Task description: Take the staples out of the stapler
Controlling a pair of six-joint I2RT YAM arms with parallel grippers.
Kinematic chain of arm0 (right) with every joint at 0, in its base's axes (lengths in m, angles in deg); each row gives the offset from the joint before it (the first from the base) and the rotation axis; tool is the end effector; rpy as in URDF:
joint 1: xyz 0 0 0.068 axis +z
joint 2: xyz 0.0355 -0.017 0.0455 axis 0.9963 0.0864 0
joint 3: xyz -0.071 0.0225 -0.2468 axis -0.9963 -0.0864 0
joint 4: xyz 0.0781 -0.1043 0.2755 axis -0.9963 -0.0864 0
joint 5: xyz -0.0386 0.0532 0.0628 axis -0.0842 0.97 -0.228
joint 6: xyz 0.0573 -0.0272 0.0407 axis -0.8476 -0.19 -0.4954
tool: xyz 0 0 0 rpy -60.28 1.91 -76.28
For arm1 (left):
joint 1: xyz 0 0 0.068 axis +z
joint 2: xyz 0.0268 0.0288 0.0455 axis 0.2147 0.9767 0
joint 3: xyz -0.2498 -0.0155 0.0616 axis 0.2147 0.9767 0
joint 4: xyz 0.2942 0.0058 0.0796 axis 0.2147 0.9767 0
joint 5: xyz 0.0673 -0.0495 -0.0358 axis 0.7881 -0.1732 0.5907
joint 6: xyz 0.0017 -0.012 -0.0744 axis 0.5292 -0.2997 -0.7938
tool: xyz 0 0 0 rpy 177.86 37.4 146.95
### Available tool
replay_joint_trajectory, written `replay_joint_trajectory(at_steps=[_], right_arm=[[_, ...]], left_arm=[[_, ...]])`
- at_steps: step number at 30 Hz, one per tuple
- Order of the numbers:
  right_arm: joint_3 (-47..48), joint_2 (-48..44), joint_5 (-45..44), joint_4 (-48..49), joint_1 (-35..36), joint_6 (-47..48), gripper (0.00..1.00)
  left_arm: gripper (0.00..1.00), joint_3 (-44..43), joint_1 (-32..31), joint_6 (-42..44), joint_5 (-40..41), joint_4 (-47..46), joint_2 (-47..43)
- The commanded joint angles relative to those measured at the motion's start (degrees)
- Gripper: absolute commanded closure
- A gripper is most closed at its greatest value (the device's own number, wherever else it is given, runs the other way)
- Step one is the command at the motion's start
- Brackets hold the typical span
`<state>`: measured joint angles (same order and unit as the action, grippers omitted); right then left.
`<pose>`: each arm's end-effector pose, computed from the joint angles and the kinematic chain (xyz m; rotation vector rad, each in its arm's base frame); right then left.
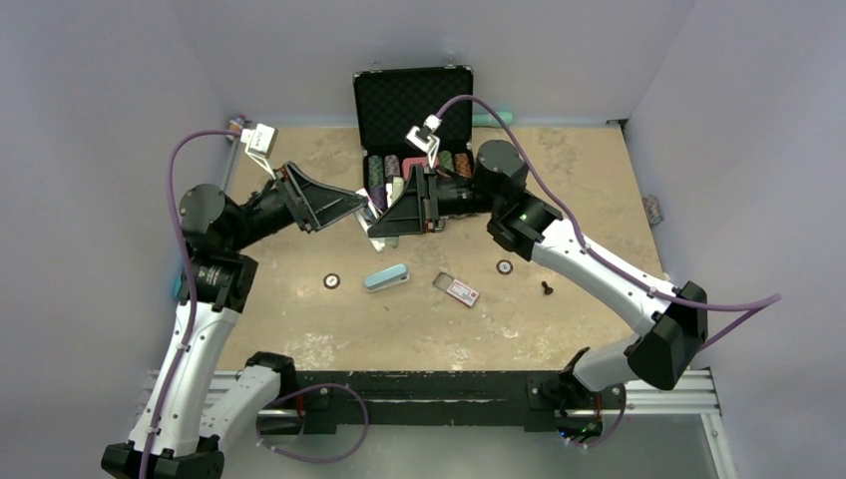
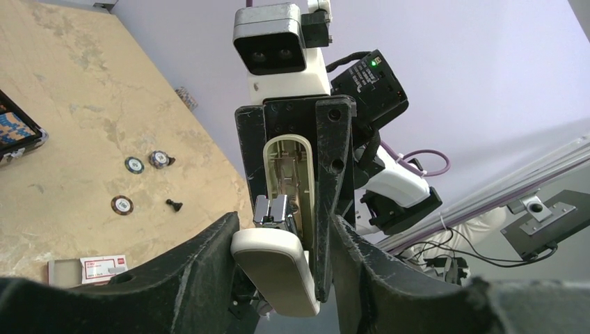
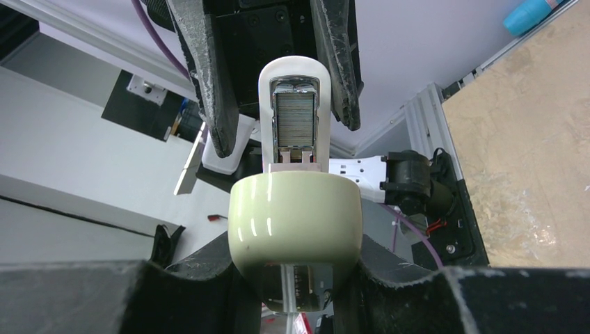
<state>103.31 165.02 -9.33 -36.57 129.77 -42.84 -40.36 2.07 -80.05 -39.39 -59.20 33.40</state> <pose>0.2450 0.3114 0.4023 -0.6394 1.8352 1.9893 0.2272 -0.0906 0.4357 0.0966 1.6520 -1.6020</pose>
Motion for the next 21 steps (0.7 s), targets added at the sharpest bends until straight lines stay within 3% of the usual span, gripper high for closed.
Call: replay_joint_trajectory(at_steps=[1, 4, 14, 21], right_arm=[[2.0, -0.4, -0.6, 3.4, 0.1, -0.6, 1.00], [2.3, -0.2, -0.6, 3.3, 0.0, -0.6, 1.00], [2.7, 0.5, -0.7, 3.1, 0.0, -0.4, 1.00], [2.7, 1.1, -0.9, 3.3, 0.2, -0.4, 1.00]], left_arm=[[0.44, -1.5, -0.5, -0.4, 0.6, -1.1, -0.5], [0.39, -1.7, -0.6, -0.4, 1.2, -0.2, -0.1], [0.39, -1.9, -1.3, 0.0, 3.1, 1.4, 0.5], [0.49, -3.7, -1.7, 2.1, 4.9, 8.7, 0.9]])
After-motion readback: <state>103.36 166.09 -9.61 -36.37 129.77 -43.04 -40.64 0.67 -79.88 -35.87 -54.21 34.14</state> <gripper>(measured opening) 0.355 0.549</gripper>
